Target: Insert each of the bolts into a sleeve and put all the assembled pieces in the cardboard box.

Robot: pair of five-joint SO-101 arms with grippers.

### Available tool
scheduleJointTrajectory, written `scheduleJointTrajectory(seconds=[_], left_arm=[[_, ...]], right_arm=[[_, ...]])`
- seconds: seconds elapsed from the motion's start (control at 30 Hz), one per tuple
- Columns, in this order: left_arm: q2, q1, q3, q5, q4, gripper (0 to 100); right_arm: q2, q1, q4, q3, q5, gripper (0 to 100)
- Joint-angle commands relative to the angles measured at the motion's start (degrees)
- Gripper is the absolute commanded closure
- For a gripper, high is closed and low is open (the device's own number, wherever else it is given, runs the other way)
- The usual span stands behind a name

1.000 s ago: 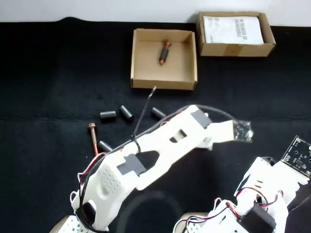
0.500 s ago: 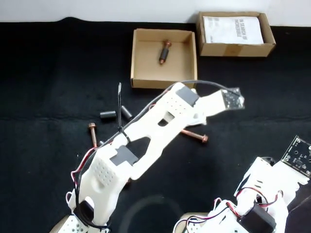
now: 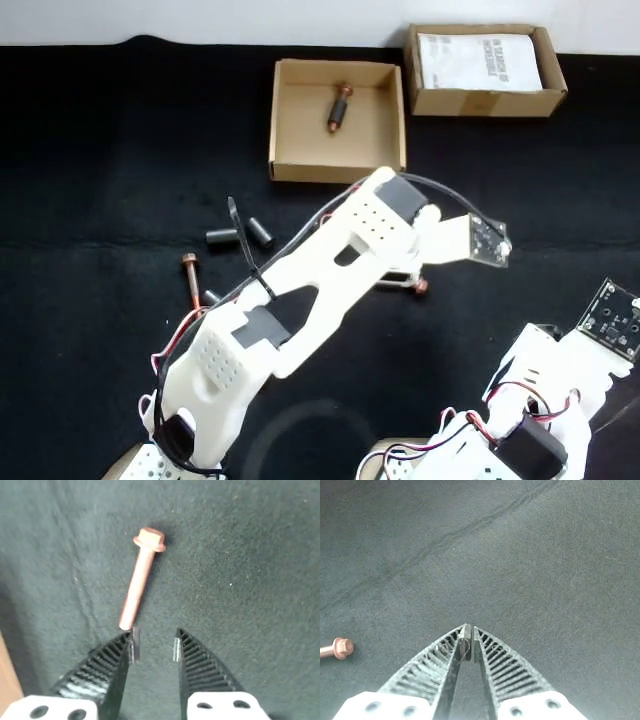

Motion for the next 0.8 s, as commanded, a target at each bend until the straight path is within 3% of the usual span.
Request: scheduleJointTrajectory(seconds=[0.0, 0.2, 0.43, 0.77], left_arm=[[-0.3, 1.1, -2.3, -6.2, 0.4, 87], [3.8, 2.2, -2.6, -11.6, -2.0, 87], [7.8, 3.2, -3.8, -11.7, -7.9, 87], [14.5, 2.2, -13.9, -11.5, -9.1, 87]], right_arm=[[0.0, 0.0, -1.0, 0.1, 0.5, 99.2], [0.0, 0.1, -0.9, 0.1, 0.6, 99.2], [-0.2, 0.0, -0.9, 0.2, 0.6, 99.2], [-0.3, 0.0, -1.5, 0.2, 0.7, 99.2]])
